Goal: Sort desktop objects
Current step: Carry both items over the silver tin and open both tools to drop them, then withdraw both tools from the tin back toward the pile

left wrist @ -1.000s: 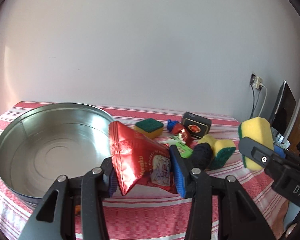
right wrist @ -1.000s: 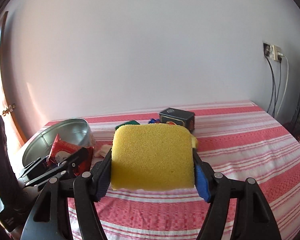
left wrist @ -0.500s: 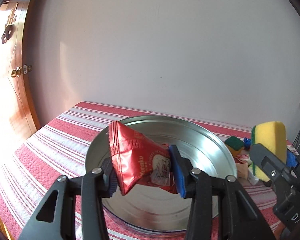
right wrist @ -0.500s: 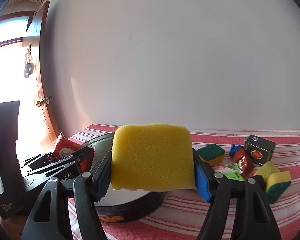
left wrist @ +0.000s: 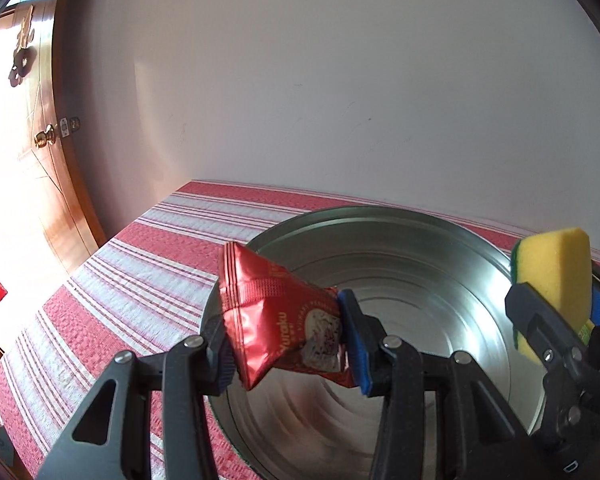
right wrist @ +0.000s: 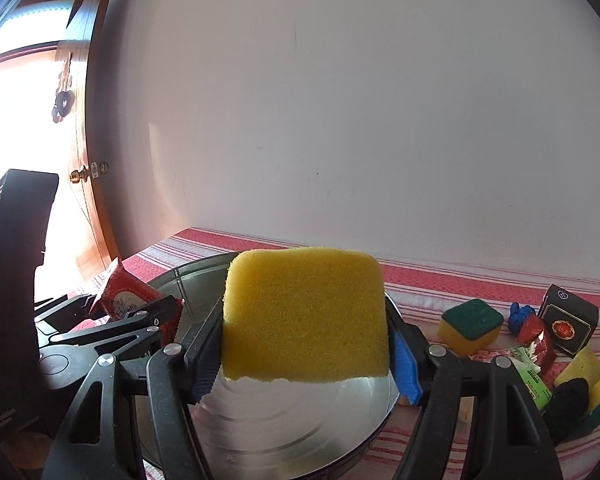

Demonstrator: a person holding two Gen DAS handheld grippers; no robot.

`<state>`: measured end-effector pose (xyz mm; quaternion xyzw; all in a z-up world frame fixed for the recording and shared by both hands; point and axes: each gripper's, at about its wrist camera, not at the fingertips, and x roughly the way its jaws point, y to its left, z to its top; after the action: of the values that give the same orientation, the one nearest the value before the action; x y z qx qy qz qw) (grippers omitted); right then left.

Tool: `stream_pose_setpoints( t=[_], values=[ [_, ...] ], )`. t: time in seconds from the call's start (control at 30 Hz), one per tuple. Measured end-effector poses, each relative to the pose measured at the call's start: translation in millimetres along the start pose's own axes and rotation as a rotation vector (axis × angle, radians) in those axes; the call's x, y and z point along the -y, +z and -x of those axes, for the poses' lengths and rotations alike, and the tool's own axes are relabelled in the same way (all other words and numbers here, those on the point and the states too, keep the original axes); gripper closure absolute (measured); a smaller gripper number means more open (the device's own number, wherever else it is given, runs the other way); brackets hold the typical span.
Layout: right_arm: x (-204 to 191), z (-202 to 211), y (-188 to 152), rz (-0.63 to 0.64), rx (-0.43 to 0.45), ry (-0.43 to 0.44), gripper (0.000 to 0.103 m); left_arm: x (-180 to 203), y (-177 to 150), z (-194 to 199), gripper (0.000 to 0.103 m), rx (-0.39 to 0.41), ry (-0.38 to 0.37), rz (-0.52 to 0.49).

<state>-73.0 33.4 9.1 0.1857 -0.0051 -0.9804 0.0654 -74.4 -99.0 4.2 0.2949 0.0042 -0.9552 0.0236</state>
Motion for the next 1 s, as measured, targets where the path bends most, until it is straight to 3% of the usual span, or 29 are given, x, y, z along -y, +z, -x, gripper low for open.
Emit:
stream_pose_setpoints(
  t=[0.07,0.1,0.17,0.23,0.47,0.63,0.8,1.0],
  values=[
    [1.9,-2.9,-2.3,0.000,0.005,0.012,0.029,-5.1,0.8,-1.9,0.054,0.016,0.018,0.013],
    [2.7,-4.3,-3.4,0.003,0.001,0.010,0.023,-7.9,1.5,-1.8,0.048,0.027,0.025,0.027],
    [6.6,-2.8,-6.2,-0.006,0.002,0.004,0.015,-14.9,1.6,-0.8,0.017,0.063,0.031,0.068],
    [9.3,-0.3,-6.9,-0.023,0.019,0.008,0.011,-18.9,-0.1,3.4,0.006,0.110,0.047,0.102],
    [13.1,21.9,-7.8,-0.050,0.126,-0.075,0.001,-26.4,-8.3,16.2,0.001,0.204,0.118,0.133],
    [18.0,33.4,-7.7,-0.061,0.165,-0.107,0.001,-26.8,-16.6,29.1,0.001,0.287,0.154,0.150],
    [12.2,53.3,-9.8,-0.028,0.265,-0.154,0.001,-8.9,-19.6,38.9,0.001,0.364,0.219,0.055],
    [-1.2,71.8,-12.5,0.050,0.362,-0.246,0.001,-3.6,-23.8,48.3,0.001,0.387,0.206,0.029]
  ],
)
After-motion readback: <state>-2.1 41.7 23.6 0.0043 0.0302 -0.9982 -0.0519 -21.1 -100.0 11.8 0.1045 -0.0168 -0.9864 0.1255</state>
